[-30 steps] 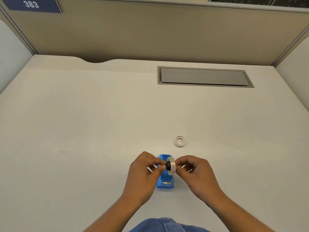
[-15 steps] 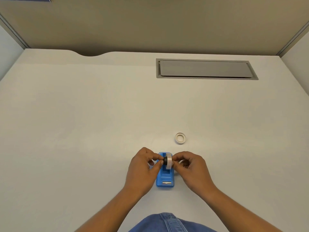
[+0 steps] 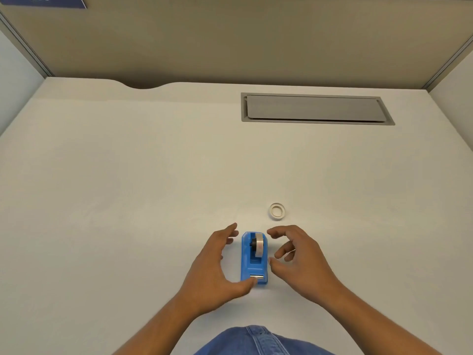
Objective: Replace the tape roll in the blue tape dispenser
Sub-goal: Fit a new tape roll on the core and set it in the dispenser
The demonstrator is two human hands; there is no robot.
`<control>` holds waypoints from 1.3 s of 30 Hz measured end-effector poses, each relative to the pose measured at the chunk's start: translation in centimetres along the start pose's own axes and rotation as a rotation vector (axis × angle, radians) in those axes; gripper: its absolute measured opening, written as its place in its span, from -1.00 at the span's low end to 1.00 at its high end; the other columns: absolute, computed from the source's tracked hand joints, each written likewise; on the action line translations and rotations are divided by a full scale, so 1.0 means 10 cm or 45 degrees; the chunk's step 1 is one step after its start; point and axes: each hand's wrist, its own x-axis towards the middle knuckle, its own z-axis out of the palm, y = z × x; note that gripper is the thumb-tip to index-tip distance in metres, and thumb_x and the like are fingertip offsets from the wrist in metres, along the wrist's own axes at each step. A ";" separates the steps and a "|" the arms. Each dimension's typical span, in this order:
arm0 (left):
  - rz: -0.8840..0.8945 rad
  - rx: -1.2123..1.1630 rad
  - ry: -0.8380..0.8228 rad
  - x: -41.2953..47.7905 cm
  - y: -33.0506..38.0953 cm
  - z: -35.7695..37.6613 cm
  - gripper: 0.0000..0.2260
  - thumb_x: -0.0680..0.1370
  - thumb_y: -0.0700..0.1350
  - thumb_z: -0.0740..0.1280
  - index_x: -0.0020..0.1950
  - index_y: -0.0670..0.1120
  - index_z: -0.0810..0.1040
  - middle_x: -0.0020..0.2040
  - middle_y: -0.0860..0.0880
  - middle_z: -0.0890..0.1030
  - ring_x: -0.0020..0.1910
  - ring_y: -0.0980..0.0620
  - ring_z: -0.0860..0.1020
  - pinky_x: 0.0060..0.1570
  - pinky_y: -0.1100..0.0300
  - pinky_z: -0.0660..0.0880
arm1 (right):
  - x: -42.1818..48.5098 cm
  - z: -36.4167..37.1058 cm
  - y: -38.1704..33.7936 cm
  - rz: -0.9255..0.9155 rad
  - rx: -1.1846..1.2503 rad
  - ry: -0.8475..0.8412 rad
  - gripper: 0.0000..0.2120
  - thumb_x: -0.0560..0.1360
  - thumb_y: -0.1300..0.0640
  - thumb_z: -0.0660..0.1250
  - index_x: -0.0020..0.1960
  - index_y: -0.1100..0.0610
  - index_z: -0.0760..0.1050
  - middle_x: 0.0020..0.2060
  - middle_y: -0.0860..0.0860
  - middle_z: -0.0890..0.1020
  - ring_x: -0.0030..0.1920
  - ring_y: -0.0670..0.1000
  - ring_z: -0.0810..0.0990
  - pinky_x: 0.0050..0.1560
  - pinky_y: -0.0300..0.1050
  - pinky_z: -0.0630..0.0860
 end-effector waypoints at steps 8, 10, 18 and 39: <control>0.065 0.255 -0.097 -0.02 -0.04 0.16 -0.05 0.26 0.28 0.49 0.49 0.29 -0.01 0.52 0.26 0.21 0.42 0.19 0.31 0.28 0.32 0.22 | 0.11 0.00 -0.10 -0.188 -0.244 -0.070 -0.49 0.39 -0.03 0.50 0.31 -0.15 0.48 0.12 -0.26 0.49 -0.16 -0.17 0.56 -0.05 -0.29 0.53; 0.073 0.279 -0.024 -0.01 -0.05 0.19 -0.13 0.34 0.22 0.48 0.50 0.27 0.04 0.50 0.25 0.27 0.40 0.17 0.36 0.23 0.37 0.22 | 0.13 0.00 -0.14 -0.192 -0.279 -0.059 -0.53 0.39 -0.05 0.48 0.28 -0.14 0.51 0.10 -0.24 0.52 -0.17 -0.16 0.54 -0.05 -0.24 0.53; 0.067 0.354 0.049 0.03 -0.07 0.19 -0.17 0.32 0.26 0.46 0.48 0.25 0.12 0.47 0.21 0.36 0.34 0.16 0.43 0.16 0.35 0.25 | 0.14 0.06 -0.20 -0.217 -0.499 -0.003 -0.57 0.38 -0.08 0.44 0.25 -0.14 0.54 0.04 -0.21 0.50 -0.11 -0.11 0.53 -0.15 -0.26 0.43; 0.017 0.411 0.021 0.04 -0.04 0.21 -0.16 0.34 0.29 0.45 0.50 0.23 0.10 0.49 0.16 0.35 0.36 0.10 0.45 0.29 0.15 0.40 | 0.06 0.09 -0.12 -0.143 -0.435 -0.049 -0.38 0.37 -0.12 0.46 0.38 -0.15 0.34 0.25 -0.19 0.48 -0.01 -0.16 0.49 0.00 -0.26 0.45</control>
